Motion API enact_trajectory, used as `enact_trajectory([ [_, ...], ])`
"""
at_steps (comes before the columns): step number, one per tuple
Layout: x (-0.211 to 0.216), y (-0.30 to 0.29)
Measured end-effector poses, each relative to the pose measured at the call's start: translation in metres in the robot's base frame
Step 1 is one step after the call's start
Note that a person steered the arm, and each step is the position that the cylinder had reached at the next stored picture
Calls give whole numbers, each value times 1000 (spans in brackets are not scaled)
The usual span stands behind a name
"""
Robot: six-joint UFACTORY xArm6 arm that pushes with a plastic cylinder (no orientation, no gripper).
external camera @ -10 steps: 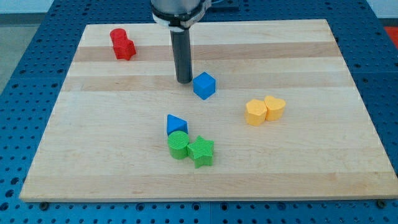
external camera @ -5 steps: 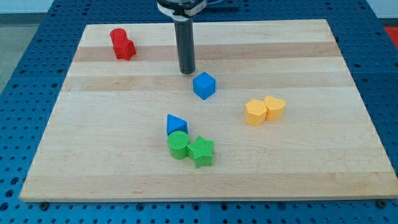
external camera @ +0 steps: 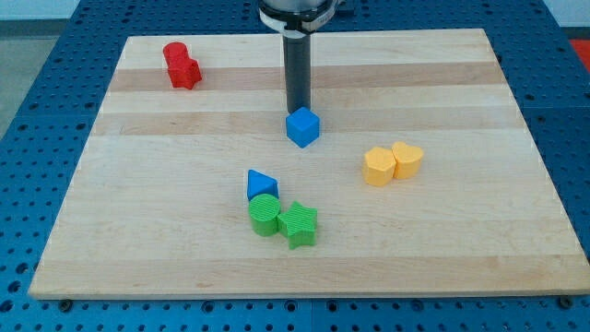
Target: Move the blue cube towards the bottom center of the board
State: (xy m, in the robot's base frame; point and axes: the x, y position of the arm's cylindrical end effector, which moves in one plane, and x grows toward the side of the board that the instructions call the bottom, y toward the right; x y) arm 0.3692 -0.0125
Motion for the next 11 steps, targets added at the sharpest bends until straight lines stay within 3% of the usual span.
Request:
enact_trajectory([
  [9,162,21],
  [11,160,22],
])
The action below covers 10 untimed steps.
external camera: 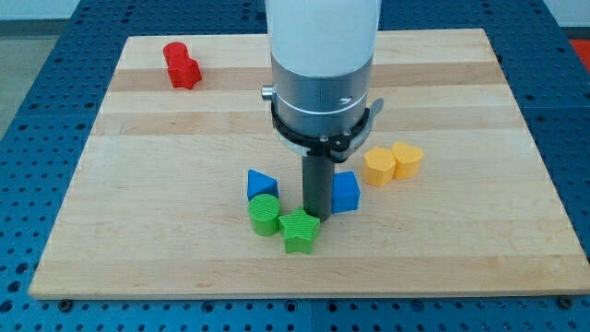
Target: Move the blue cube towards the bottom center of the board
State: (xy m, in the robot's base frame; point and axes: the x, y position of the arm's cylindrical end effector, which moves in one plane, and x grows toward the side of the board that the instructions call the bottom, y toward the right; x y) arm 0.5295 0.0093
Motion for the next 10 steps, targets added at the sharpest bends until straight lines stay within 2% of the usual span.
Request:
enact_trajectory([
  [3,-57,-13],
  [4,-59,-11],
  [7,-58,29],
  [10,-14,32],
])
